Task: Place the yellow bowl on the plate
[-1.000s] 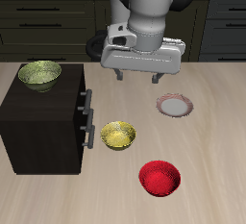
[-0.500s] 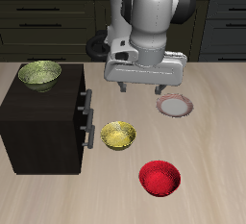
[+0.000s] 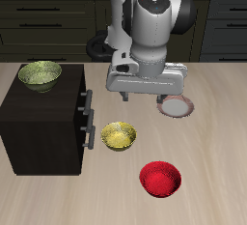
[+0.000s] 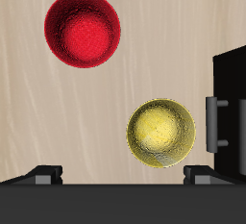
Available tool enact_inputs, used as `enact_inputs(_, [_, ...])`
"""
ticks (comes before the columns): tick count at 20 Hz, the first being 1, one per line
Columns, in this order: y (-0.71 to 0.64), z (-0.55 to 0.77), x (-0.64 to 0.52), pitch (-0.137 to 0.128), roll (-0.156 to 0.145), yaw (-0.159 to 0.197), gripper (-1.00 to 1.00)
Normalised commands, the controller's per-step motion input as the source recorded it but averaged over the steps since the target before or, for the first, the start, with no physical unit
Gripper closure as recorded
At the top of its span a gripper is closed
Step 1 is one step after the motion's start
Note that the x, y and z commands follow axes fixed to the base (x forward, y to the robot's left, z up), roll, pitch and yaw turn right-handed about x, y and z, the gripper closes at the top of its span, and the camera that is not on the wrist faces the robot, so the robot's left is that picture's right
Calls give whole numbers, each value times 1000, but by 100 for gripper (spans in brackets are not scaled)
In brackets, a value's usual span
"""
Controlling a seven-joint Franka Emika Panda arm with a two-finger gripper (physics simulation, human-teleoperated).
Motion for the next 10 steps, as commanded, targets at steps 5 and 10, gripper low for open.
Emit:
enact_inputs(5, [75,-290,0,23,21,10,-100])
enact_inputs(10, [177,-314,-61,7,39,11,-100])
